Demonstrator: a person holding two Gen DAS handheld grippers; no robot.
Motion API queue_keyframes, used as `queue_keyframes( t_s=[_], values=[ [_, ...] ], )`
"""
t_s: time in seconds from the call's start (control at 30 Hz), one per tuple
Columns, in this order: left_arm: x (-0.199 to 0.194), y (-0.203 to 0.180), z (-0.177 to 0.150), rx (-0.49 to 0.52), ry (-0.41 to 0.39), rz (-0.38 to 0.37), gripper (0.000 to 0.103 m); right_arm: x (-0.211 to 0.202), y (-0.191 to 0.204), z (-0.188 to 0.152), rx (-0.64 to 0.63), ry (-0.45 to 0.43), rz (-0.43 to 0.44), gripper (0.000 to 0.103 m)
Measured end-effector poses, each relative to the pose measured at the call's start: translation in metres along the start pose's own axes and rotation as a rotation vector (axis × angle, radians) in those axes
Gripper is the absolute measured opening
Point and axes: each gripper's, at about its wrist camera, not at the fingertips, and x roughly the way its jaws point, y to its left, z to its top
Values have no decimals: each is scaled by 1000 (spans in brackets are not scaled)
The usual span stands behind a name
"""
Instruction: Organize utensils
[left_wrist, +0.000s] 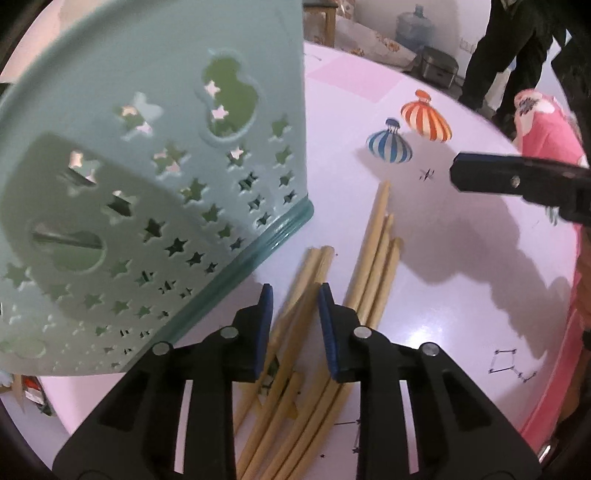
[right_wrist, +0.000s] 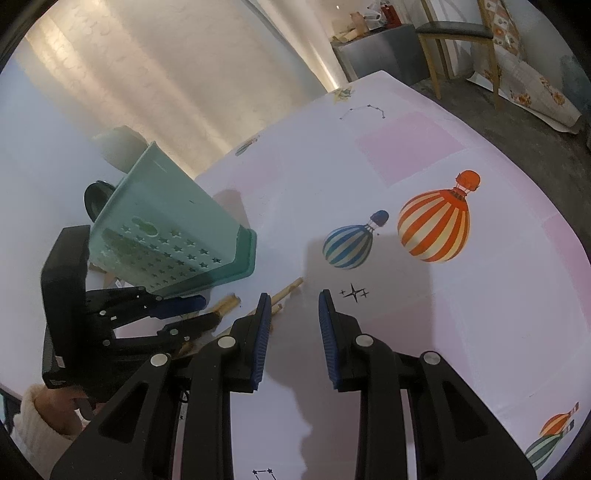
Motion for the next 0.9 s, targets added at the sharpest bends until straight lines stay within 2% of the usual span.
queue_keyframes(
  t_s=[0.1,0.2,0.47,0.53,0.6,0.67,0.8,0.9],
  values=[
    [0,1,4,-6,6,-14,16,1,1,0,0,2,1,27],
    [1,2,7,-21,11,-39,16,0,0,0,-1,1,1,27],
    [0,4,3,-59,0,-46,12,2,-3,0,8,3,-1,27],
    [-7,11,1,-95,-13,-63,0,2,-3,0,5,2,-4,27],
    [-8,17,-3,-128,6,-94,0,2,-2,0,5,0,-2,27],
    [-5,17,-8,-112,16,-25,0,2,-1,0,4,0,1,27],
    [-4,25,-13,-167,22,-88,0,1,2,-1,-4,0,3,27],
    [-4,22,-12,-153,18,-89,0,0,4,-1,-9,0,3,27]
  ],
)
